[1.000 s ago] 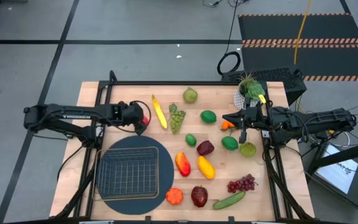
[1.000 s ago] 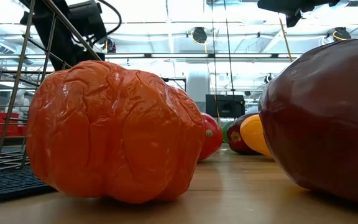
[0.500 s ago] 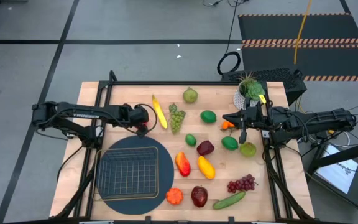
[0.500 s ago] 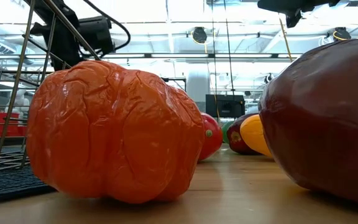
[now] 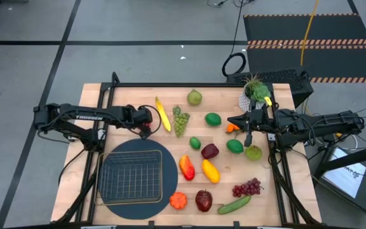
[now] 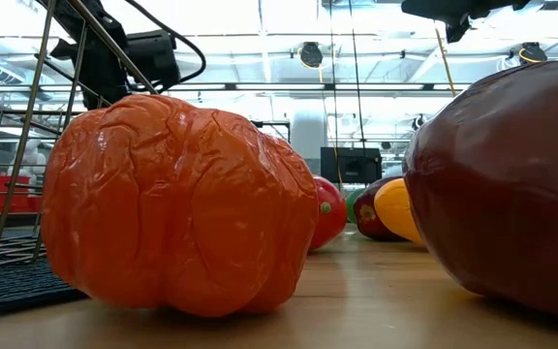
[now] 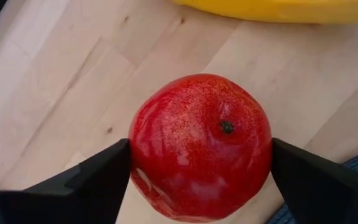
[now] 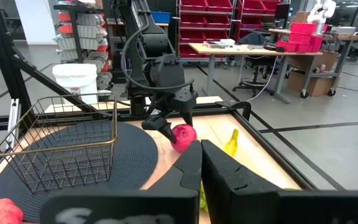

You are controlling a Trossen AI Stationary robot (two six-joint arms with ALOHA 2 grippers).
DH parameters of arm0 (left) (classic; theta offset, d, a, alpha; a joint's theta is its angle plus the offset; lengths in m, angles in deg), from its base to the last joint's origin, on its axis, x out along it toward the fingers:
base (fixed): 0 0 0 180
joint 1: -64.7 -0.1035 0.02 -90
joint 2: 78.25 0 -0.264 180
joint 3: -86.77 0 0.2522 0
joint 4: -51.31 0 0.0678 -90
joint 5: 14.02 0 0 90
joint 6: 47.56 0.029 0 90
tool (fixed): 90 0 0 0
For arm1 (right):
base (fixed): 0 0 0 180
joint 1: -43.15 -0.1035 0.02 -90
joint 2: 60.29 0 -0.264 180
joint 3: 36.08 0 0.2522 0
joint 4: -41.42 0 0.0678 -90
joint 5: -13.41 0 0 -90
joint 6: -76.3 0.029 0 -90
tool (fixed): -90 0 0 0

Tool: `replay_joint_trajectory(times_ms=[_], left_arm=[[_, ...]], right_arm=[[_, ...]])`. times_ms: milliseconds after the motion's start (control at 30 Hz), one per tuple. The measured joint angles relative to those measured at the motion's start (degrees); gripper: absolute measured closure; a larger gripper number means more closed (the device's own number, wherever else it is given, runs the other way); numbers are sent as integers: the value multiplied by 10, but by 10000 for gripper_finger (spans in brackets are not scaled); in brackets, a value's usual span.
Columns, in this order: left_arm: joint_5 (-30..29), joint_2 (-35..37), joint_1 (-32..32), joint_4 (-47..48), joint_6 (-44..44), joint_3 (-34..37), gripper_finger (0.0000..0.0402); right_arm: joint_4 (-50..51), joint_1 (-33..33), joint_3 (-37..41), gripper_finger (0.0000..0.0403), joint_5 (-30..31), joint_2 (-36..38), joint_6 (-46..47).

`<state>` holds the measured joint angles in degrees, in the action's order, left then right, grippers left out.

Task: Build produce basket
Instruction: Put the red apple into the gold wire basket

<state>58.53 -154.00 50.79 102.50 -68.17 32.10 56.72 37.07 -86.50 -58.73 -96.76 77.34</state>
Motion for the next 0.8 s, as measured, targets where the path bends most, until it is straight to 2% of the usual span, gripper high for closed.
replay_joint_trajectory(times_ms=[133, 267, 467, 600, 800], left_arm=[[1, -1, 0, 2, 15, -7, 72], [6, 7, 3, 44, 17, -48, 66], [71, 29, 29, 154, 8, -157, 65], [85, 45, 58, 241, 8, -234, 71], [89, 50, 119, 435, -72, -374, 66]], right_arm=[[0, 0, 0, 403, 0, 0, 0], [0, 0, 0, 403, 0, 0, 0], [5, 0, 0, 403, 0, 0, -2], [5, 0, 0, 403, 0, 0, -2], [6, 0, 0, 403, -1, 0, -2]])
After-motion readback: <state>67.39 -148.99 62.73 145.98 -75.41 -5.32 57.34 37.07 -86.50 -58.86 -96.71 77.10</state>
